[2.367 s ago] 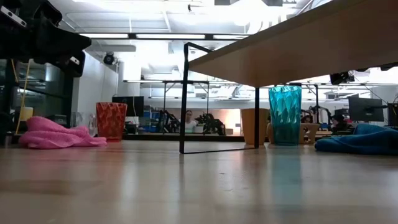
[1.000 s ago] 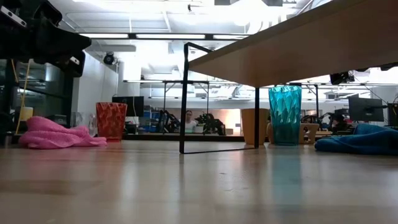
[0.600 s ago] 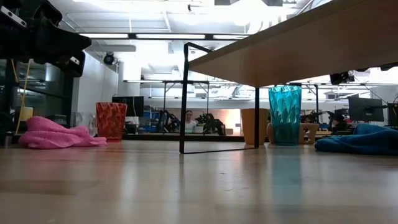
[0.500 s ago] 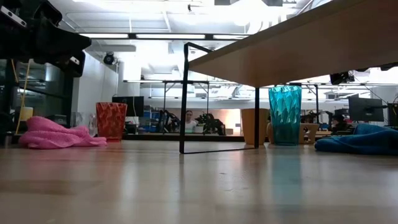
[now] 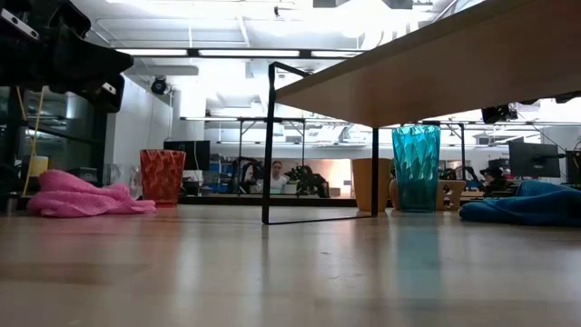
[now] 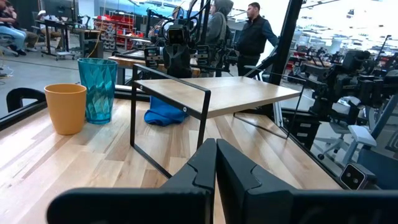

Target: Stack small to large cups/mugs on shelf

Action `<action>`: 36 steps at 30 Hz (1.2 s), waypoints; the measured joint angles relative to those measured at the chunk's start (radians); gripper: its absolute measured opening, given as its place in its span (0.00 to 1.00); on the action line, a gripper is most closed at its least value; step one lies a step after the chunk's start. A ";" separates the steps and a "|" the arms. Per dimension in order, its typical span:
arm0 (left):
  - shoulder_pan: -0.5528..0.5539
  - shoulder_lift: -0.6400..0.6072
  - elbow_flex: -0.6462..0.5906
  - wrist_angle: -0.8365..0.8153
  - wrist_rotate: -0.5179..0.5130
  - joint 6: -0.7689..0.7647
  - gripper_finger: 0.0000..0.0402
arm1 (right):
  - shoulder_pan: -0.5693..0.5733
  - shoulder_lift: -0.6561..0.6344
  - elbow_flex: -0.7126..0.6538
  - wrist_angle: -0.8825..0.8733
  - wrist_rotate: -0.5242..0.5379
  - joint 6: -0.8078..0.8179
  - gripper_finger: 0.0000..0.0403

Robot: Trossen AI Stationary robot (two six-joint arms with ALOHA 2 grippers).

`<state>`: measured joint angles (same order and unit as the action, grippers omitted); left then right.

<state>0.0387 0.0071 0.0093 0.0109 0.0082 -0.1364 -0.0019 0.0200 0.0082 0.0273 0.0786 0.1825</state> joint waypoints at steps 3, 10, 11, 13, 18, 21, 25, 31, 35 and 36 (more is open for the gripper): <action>0.000 0.000 0.000 0.000 0.000 0.000 0.00 | 0.000 0.000 0.000 0.000 0.000 0.000 0.00; 0.000 0.000 0.000 0.000 0.000 0.000 0.00 | 0.000 0.000 0.000 0.000 0.000 0.000 0.00; 0.000 0.000 0.000 0.000 0.000 0.000 0.00 | 0.000 0.000 0.000 0.000 0.000 0.000 0.00; 0.000 0.000 0.000 0.000 0.000 0.000 0.00 | 0.000 0.000 0.000 0.000 0.000 0.000 0.00; 0.000 0.000 0.000 0.000 0.000 0.000 0.00 | 0.000 0.000 0.000 0.000 0.000 0.000 0.00; 0.000 0.000 0.000 0.000 0.000 0.000 0.00 | 0.000 0.000 0.000 0.000 0.000 0.000 0.00; 0.000 0.000 0.000 0.007 0.006 -0.045 0.00 | 0.000 0.000 0.000 0.000 0.000 0.000 0.00; 0.000 0.000 -0.001 0.230 0.010 -0.418 0.00 | 0.000 0.000 0.000 0.000 0.000 0.000 0.00; 0.000 0.000 -0.001 0.389 -0.026 -0.439 0.00 | 0.000 0.000 0.000 0.000 0.000 0.000 0.00; 0.000 0.000 0.000 0.414 -0.040 -0.439 0.00 | 0.000 0.000 0.000 0.000 0.000 0.000 0.00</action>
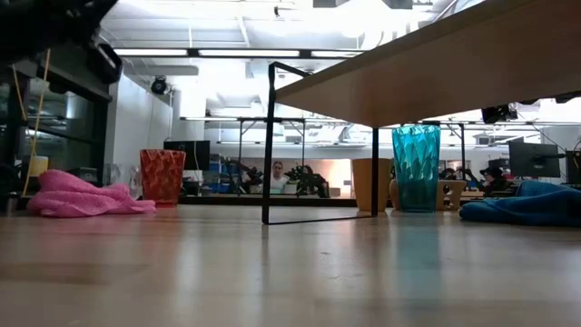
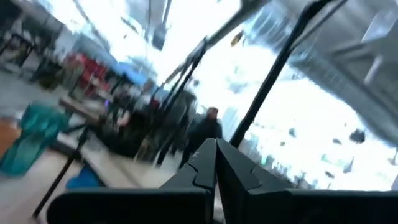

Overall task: Stack small to large cups/mugs on shelf
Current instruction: Put the green cup on the shelf

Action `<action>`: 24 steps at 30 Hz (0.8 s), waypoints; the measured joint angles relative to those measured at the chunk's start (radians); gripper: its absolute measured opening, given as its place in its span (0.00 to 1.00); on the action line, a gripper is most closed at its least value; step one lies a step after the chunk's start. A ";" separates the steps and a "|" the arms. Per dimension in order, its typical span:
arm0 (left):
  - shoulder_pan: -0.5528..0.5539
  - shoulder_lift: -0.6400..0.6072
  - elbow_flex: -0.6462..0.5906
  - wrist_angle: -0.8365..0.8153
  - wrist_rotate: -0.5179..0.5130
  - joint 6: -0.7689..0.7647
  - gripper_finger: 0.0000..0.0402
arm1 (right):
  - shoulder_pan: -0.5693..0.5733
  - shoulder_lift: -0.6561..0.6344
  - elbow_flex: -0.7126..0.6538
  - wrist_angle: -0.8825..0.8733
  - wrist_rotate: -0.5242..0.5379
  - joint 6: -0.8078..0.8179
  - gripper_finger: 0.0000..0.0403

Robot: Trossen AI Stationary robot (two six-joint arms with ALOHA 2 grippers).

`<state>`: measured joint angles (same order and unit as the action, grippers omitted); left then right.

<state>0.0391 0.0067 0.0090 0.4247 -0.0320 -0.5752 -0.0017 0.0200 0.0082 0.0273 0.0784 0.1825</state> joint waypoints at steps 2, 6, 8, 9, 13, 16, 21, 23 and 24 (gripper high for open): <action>0.000 0.001 0.000 0.067 -0.060 -0.002 0.00 | 0.000 0.000 0.000 0.000 0.000 0.000 0.00; 0.000 0.022 0.024 0.213 -0.190 -0.005 0.00 | 0.000 0.000 0.000 0.000 0.000 0.000 0.00; 0.000 0.051 0.084 0.140 -0.224 0.010 0.01 | 0.000 0.000 0.000 0.000 0.000 0.000 0.00; 0.000 0.075 0.123 0.084 -0.237 0.021 0.01 | 0.000 0.000 0.000 0.000 0.000 0.000 0.00; 0.000 0.232 0.296 -0.165 -0.289 0.059 0.08 | 0.000 0.000 0.000 0.000 0.000 0.000 0.00; 0.000 0.364 0.439 -0.301 -0.294 0.095 0.15 | 0.000 0.000 0.000 0.000 0.000 0.000 0.00; 0.000 0.542 0.662 -0.527 -0.292 0.134 0.28 | 0.000 0.000 0.000 0.000 0.000 0.000 0.00; 0.000 0.589 0.740 -0.588 -0.292 0.125 0.33 | 0.000 0.000 0.000 0.000 0.000 0.000 0.00; 0.000 0.607 0.773 -0.610 -0.285 0.127 0.35 | 0.000 0.000 0.000 0.000 0.000 0.000 0.00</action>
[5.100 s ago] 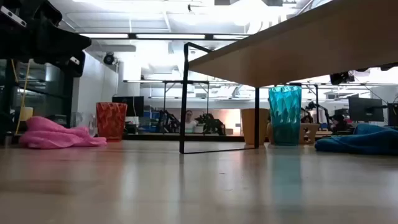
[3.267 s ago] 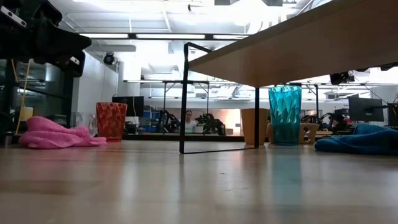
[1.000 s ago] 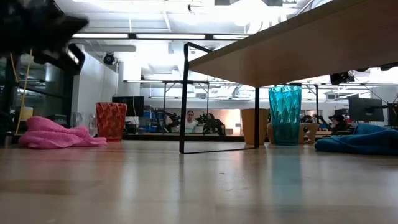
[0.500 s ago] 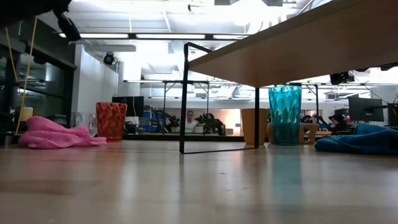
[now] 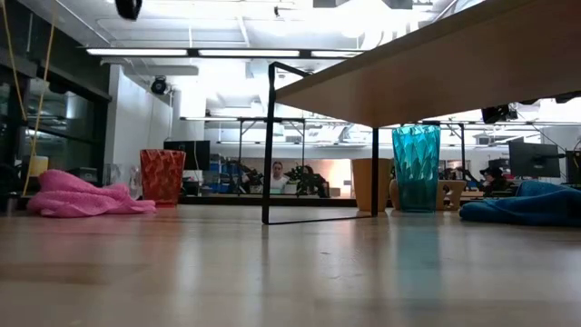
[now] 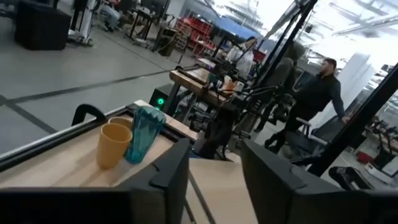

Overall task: Stack small to large cups/mugs on shelf
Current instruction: Put the green cup on the shelf

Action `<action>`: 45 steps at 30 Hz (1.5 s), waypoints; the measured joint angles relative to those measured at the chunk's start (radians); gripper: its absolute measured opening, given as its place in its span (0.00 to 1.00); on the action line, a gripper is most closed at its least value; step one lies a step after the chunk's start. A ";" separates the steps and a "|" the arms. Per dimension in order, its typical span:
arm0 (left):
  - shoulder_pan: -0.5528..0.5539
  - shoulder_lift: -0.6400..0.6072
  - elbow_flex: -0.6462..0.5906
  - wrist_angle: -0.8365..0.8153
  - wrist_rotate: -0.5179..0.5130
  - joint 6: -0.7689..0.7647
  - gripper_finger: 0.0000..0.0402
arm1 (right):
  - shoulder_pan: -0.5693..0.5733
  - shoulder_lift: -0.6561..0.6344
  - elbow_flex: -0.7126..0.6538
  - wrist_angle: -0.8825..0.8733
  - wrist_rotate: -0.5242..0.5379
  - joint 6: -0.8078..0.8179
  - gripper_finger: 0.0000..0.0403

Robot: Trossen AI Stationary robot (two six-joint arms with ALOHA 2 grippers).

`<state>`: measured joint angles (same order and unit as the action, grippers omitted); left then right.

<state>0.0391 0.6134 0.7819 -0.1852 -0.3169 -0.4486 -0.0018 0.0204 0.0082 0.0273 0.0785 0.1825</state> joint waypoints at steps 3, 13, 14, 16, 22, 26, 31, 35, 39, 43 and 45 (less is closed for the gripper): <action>0.000 0.046 0.080 -0.047 0.011 0.003 0.40 | 0.000 0.000 0.000 0.000 0.000 0.000 0.00; 0.000 0.147 0.231 -0.268 0.124 -0.143 0.44 | 0.000 0.000 0.000 0.000 0.000 0.000 0.00; 0.000 0.175 0.264 -0.366 0.161 -0.166 0.44 | 0.000 0.000 0.000 0.000 0.000 0.000 0.00; -0.001 0.247 0.342 -0.561 0.241 -0.191 0.44 | 0.000 0.000 0.000 0.000 0.000 0.000 0.00; -0.104 0.501 0.574 -1.137 0.428 -0.146 0.44 | 0.000 0.000 0.000 0.000 0.000 0.000 0.00; -0.285 0.607 0.654 -1.361 0.420 -0.085 0.44 | 0.000 0.000 0.000 0.000 0.000 0.000 0.00; -0.547 0.626 0.642 -1.338 0.371 -0.115 0.44 | 0.000 0.000 0.000 0.000 0.000 0.000 0.00; -0.719 0.627 0.590 -1.302 0.286 -0.209 0.44 | 0.000 0.000 0.000 0.000 0.000 0.000 0.00; -0.815 0.627 0.501 -1.263 0.247 -0.307 0.44 | 0.000 0.000 0.000 0.000 0.000 0.000 0.00; -0.838 0.628 0.418 -1.242 0.229 -0.373 0.44 | 0.000 0.000 0.000 0.000 0.000 0.000 0.00; -0.838 0.627 0.386 -1.224 0.244 -0.392 0.44 | 0.000 0.000 0.000 0.000 0.000 0.000 0.00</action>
<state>-0.7986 1.2407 1.1683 -1.4092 -0.0733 -0.8408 -0.0019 0.0201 0.0080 0.0273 0.0786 0.1825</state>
